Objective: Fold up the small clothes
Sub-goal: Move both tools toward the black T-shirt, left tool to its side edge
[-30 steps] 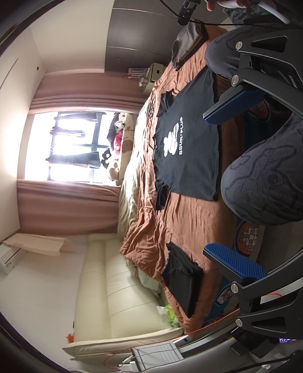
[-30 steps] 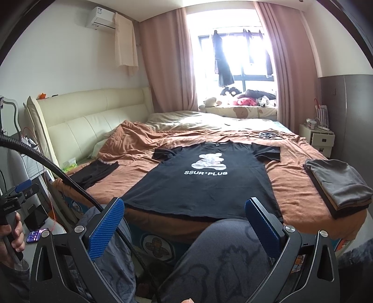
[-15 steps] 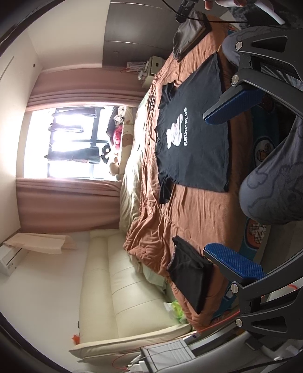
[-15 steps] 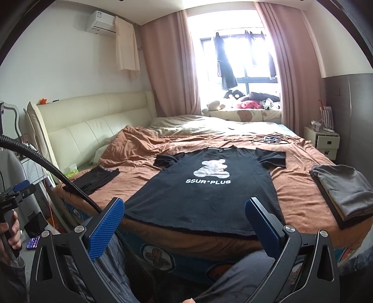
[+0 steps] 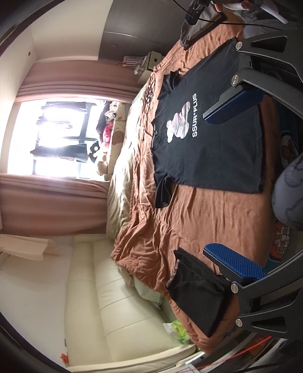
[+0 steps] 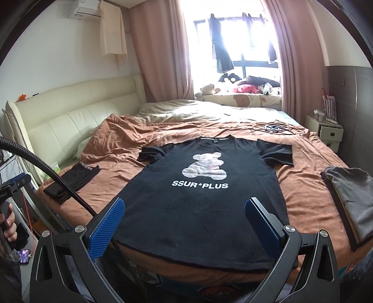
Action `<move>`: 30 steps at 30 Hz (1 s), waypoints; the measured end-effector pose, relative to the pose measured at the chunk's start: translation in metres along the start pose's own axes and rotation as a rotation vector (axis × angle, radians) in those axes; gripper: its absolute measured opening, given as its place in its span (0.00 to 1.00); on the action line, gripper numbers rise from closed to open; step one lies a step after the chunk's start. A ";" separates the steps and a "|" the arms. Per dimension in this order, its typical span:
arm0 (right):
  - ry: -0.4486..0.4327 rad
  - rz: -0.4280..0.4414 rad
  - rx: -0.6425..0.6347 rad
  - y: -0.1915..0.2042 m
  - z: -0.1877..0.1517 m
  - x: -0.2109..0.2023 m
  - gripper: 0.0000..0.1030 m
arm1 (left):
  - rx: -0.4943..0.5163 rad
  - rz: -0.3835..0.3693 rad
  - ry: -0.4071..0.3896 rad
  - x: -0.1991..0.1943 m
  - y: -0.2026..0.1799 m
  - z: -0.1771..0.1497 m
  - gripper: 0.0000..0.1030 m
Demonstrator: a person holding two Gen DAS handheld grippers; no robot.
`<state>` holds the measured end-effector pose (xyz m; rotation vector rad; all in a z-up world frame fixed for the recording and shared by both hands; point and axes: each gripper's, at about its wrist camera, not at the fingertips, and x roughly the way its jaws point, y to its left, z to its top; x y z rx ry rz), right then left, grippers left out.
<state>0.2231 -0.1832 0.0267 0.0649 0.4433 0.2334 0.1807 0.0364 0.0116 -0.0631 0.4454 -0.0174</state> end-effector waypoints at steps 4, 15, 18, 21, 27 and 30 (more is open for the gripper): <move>0.024 0.005 0.002 -0.006 0.023 0.036 1.00 | -0.006 -0.007 0.031 0.037 0.007 0.016 0.98; 0.059 0.040 -0.002 -0.025 0.080 0.132 0.96 | -0.066 -0.008 0.098 0.142 0.036 0.066 0.78; 0.075 0.048 0.003 -0.032 0.093 0.160 0.95 | -0.078 -0.011 0.124 0.173 0.043 0.078 0.73; 0.100 0.058 0.005 -0.037 0.106 0.191 0.89 | -0.080 -0.021 0.155 0.204 0.048 0.088 0.67; 0.161 0.085 0.036 -0.047 0.123 0.250 0.87 | -0.075 -0.029 0.215 0.266 0.056 0.105 0.64; 0.209 0.098 0.063 -0.055 0.133 0.285 0.79 | -0.062 -0.035 0.244 0.300 0.057 0.112 0.63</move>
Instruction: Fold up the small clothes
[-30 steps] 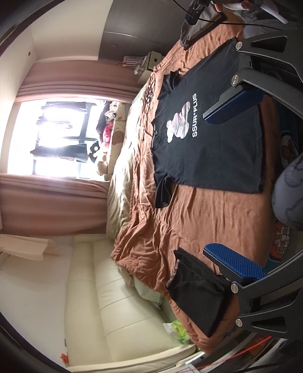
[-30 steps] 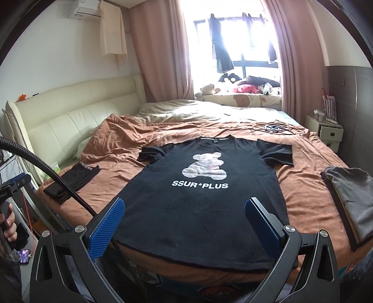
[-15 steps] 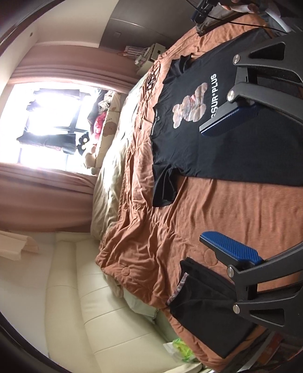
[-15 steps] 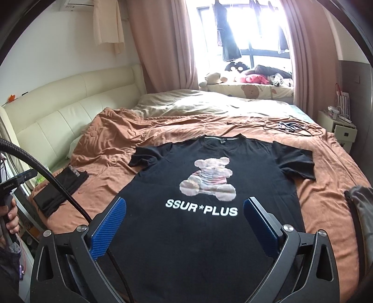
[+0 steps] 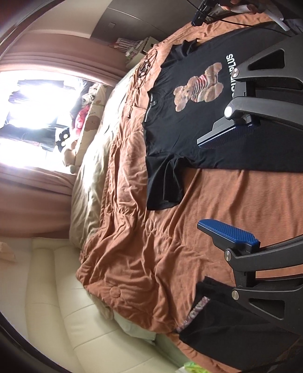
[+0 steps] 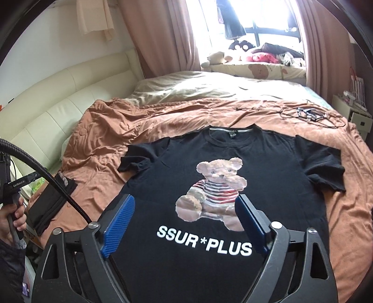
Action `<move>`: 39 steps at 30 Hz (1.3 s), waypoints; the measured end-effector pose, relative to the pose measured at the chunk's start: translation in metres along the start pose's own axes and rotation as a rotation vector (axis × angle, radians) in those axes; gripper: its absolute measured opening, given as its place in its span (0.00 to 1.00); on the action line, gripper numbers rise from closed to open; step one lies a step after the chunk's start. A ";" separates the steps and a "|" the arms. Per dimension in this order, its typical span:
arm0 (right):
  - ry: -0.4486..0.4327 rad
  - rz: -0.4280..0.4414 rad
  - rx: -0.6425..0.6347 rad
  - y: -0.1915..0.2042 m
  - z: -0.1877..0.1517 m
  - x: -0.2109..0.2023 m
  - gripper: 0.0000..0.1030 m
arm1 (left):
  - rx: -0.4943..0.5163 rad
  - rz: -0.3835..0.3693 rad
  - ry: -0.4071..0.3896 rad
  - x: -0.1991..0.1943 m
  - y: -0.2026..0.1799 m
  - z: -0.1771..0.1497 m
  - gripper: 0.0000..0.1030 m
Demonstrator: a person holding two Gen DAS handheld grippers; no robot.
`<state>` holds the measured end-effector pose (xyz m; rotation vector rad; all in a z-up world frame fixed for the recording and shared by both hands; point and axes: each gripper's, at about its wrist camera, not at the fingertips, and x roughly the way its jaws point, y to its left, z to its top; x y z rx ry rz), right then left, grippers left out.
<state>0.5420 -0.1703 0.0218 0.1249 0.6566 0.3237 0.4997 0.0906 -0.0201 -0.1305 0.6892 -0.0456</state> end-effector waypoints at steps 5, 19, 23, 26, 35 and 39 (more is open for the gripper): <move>0.071 0.008 0.029 -0.011 0.024 0.050 0.72 | -0.012 -0.007 0.057 0.052 0.007 0.018 0.57; 0.206 0.040 0.032 -0.002 0.075 0.195 0.59 | 0.062 0.003 0.225 0.190 0.015 0.047 0.57; 0.241 0.043 0.022 0.009 0.084 0.238 0.52 | 0.059 0.008 0.279 0.232 0.021 0.050 0.55; 0.268 0.057 0.027 0.014 0.086 0.266 0.45 | 0.054 0.000 0.311 0.257 0.026 0.050 0.55; 0.327 0.086 0.046 0.024 0.081 0.330 0.37 | 0.042 0.020 0.391 0.308 0.034 0.039 0.47; 0.340 0.102 0.061 0.030 0.079 0.347 0.33 | 0.033 0.015 0.393 0.314 0.036 0.036 0.28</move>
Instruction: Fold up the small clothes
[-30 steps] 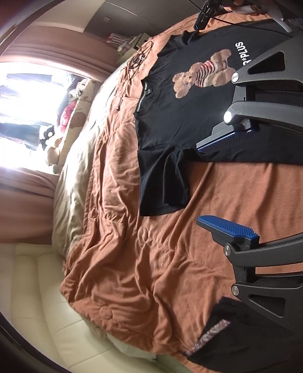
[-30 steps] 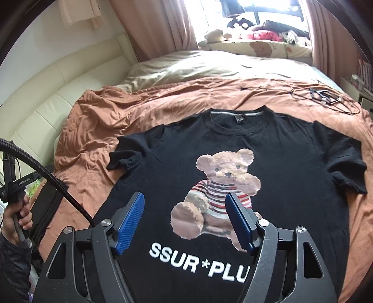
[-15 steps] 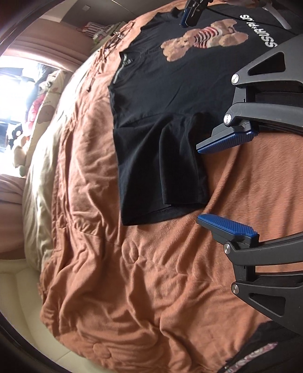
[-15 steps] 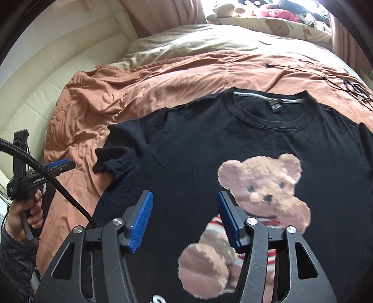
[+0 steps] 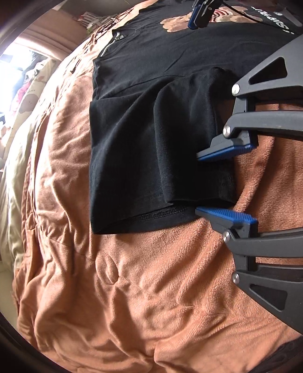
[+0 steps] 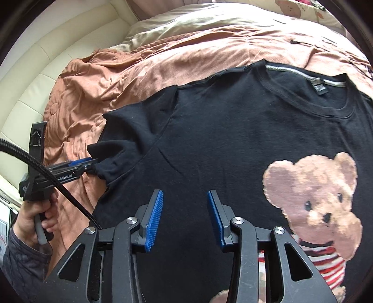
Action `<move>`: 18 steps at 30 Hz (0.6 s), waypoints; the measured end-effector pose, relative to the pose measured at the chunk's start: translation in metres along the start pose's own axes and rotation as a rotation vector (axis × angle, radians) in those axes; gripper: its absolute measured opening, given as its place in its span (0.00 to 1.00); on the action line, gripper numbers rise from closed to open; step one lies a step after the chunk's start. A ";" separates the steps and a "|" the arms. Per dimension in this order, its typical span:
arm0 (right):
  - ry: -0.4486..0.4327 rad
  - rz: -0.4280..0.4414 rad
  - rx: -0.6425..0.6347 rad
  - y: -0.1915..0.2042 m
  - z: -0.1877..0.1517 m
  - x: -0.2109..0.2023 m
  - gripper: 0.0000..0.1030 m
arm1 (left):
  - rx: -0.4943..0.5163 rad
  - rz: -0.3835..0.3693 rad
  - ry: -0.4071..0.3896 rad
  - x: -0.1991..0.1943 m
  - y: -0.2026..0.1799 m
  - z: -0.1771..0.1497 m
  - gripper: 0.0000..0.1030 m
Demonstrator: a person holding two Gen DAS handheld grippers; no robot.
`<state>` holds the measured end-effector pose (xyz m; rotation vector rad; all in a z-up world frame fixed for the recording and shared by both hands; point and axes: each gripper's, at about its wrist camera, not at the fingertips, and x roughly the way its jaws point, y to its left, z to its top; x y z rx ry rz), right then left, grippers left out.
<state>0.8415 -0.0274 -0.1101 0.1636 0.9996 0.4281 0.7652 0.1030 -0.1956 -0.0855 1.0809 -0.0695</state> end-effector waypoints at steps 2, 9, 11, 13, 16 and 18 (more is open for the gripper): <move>0.010 0.008 0.005 0.004 0.002 0.009 0.29 | -0.005 -0.005 -0.004 -0.002 0.001 -0.001 0.18; 0.032 0.029 0.020 0.019 0.007 0.027 0.24 | -0.035 -0.071 -0.007 -0.022 0.009 -0.008 0.06; 0.035 0.039 0.021 0.024 0.009 0.030 0.24 | -0.033 -0.086 -0.014 -0.030 0.009 -0.012 0.05; 0.033 0.047 0.009 0.034 0.010 0.033 0.24 | -0.032 -0.101 -0.019 -0.037 0.009 -0.016 0.05; 0.037 0.058 0.002 0.043 0.012 0.039 0.24 | -0.022 -0.118 -0.008 -0.042 0.007 -0.025 0.05; 0.041 0.061 0.002 0.047 0.014 0.044 0.24 | -0.009 -0.125 0.015 -0.042 0.005 -0.030 0.06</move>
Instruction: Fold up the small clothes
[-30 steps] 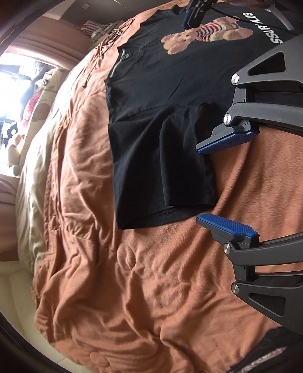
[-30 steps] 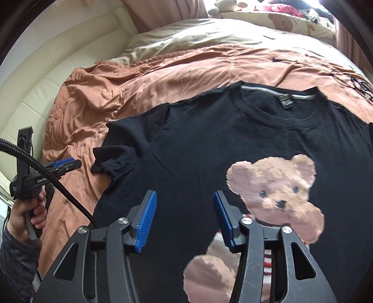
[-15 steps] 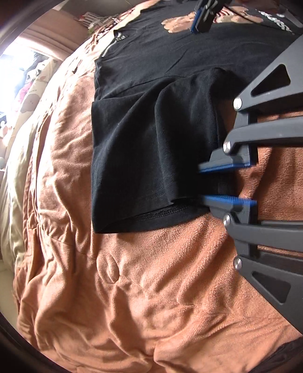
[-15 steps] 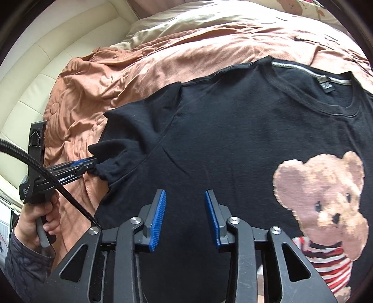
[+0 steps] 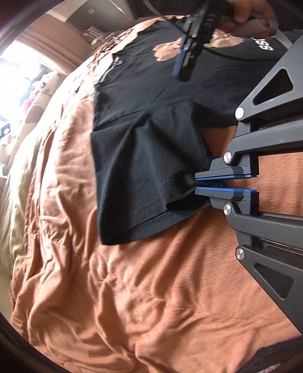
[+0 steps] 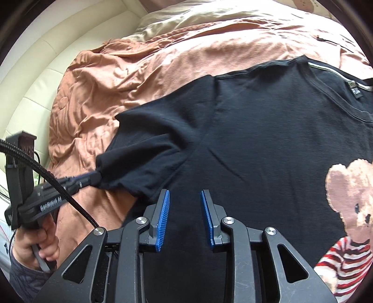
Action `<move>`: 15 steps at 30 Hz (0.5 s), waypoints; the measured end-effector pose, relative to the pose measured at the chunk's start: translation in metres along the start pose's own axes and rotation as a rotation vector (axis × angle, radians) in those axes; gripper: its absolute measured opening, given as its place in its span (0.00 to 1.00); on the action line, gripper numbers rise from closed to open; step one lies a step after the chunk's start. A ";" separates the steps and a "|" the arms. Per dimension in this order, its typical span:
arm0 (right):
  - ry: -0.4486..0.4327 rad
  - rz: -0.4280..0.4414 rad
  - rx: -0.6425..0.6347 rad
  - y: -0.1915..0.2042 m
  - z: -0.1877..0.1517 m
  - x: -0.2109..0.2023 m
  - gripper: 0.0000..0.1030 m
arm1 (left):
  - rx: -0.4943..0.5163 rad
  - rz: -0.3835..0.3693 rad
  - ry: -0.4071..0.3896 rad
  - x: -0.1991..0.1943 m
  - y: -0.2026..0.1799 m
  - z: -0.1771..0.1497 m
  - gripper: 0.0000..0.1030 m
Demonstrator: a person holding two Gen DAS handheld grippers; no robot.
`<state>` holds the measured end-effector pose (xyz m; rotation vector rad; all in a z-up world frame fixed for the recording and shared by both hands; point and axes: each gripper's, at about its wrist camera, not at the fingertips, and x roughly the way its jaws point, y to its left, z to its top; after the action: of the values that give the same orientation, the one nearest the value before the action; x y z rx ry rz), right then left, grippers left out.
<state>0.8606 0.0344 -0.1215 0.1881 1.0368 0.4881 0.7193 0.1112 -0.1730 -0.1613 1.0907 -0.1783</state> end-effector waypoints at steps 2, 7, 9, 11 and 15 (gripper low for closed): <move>0.004 0.005 -0.001 0.003 0.001 0.004 0.24 | 0.022 0.007 0.020 0.000 -0.001 -0.005 0.06; 0.014 0.024 -0.014 0.015 0.007 0.019 0.24 | 0.013 -0.002 0.022 -0.013 0.009 -0.013 0.06; 0.015 0.028 -0.022 0.021 0.010 0.026 0.24 | 0.011 0.009 0.019 -0.019 0.015 -0.013 0.06; 0.017 0.030 -0.028 0.026 0.012 0.030 0.24 | -0.006 0.019 0.007 -0.025 0.022 -0.008 0.06; 0.053 0.033 -0.052 0.035 0.011 0.044 0.24 | -0.071 0.004 -0.022 -0.028 0.034 0.010 0.10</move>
<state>0.8778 0.0863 -0.1374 0.1465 1.0732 0.5520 0.7179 0.1506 -0.1515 -0.2237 1.0763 -0.1337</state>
